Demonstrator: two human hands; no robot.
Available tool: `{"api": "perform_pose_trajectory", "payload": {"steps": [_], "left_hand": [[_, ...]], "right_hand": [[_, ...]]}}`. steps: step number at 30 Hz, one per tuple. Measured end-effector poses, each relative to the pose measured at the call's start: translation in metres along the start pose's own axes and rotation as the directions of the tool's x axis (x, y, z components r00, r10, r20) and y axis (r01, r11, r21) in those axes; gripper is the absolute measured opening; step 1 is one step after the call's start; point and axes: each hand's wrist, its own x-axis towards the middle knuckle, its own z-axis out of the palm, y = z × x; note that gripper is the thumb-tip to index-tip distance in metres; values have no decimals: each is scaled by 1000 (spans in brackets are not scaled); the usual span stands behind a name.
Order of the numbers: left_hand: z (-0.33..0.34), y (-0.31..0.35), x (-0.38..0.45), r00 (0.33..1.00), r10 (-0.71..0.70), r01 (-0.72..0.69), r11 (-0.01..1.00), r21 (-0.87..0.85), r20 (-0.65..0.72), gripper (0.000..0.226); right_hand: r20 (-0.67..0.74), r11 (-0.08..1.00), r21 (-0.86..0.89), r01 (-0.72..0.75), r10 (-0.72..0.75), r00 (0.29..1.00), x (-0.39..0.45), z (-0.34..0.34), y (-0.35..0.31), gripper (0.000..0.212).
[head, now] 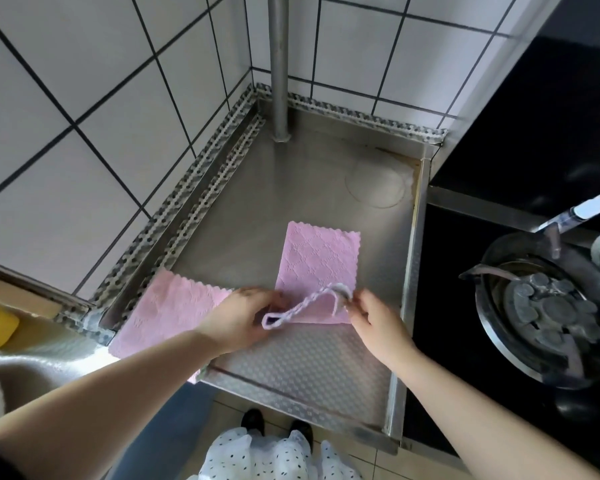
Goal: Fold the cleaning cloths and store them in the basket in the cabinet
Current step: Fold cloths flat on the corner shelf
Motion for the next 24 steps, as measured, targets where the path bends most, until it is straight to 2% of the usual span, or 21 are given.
{"api": "perform_pose_trajectory", "payload": {"steps": [2,3,5,7,10,12,17,24], "left_hand": [[-3,9,11,976,-203,192,973,-131,-78,11],[-4,12,18,953,-282,258,946,-198,-109,13],[-6,14,35,906,-394,330,887,-324,-156,20],[-8,15,52,874,-462,372,836,-402,-151,14],[-7,10,74,842,-523,417,788,-453,-135,14],[-6,6,86,824,-553,442,765,-468,-125,17],[-5,3,107,791,-608,515,721,-464,-68,25],[-1,-3,116,745,-667,594,667,-449,-6,27]], "right_hand": [[-68,996,72,-48,53,996,12,-1,-6,14],[-102,993,99,-67,78,992,19,-2,-9,12],[-169,986,143,-87,111,979,34,-4,-14,5],[-226,978,186,-91,132,965,47,-5,-18,15],[-274,970,223,-97,158,949,61,-7,-23,16],[-276,986,135,-97,131,952,68,-10,-22,12],[-218,999,-32,-1,-7,976,83,-9,-12,36],[-180,989,-108,-99,79,981,93,-6,-7,45]]}}
